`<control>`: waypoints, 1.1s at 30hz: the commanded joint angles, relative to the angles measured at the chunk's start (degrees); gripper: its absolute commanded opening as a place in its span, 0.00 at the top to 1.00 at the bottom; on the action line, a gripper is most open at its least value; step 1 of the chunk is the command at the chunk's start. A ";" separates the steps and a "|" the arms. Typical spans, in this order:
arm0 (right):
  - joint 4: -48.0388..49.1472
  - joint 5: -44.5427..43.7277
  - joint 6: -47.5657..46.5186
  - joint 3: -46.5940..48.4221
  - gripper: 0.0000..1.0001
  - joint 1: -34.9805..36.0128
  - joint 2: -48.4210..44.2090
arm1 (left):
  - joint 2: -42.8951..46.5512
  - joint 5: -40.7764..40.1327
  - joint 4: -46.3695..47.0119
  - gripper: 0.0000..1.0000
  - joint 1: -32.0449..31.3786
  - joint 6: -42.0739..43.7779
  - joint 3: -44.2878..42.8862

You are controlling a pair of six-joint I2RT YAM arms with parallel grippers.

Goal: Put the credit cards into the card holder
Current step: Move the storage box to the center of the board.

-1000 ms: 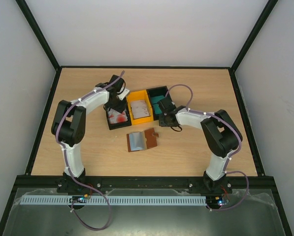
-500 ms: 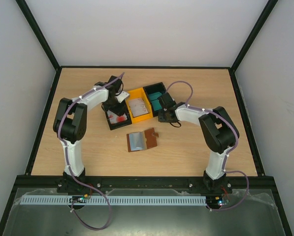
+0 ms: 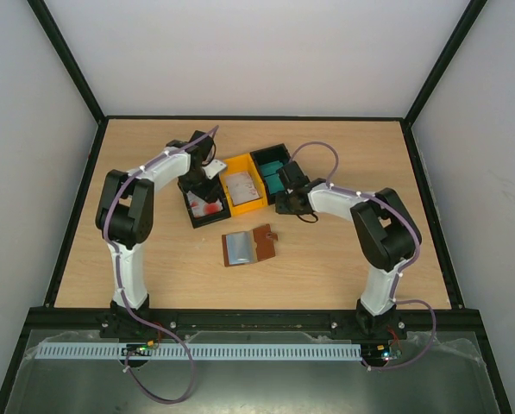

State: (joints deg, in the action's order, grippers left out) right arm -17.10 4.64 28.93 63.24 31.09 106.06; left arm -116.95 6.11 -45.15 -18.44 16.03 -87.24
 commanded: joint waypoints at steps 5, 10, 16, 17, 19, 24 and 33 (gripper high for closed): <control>2.69 5.32 -0.27 -2.38 0.67 0.14 -3.52 | -5.10 -0.47 -2.65 0.30 0.84 -0.52 0.63; 4.37 7.54 0.26 -3.02 0.67 1.16 -3.01 | -5.91 0.91 -2.21 0.32 0.81 0.04 1.02; 5.75 2.58 0.68 -0.80 0.67 1.25 -0.32 | -5.34 2.21 -1.57 0.40 0.84 -0.30 3.26; 5.84 1.82 0.50 -0.11 0.67 1.25 0.19 | -4.74 2.49 -1.08 0.40 0.86 -0.56 4.06; 6.16 1.05 0.07 1.19 0.67 1.21 1.22 | -3.35 3.30 -0.28 0.40 0.69 -1.17 5.66; 6.71 1.19 -0.19 4.04 0.67 1.29 3.79 | 0.13 4.62 1.44 0.44 0.05 -2.63 9.08; 7.92 4.01 -0.31 5.43 0.67 1.16 5.47 | 3.14 6.43 1.47 0.56 -0.52 -3.61 11.02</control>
State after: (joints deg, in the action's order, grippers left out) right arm -11.49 7.92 29.10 66.46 32.16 110.02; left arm -113.84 10.87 -38.22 -18.35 13.47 -79.05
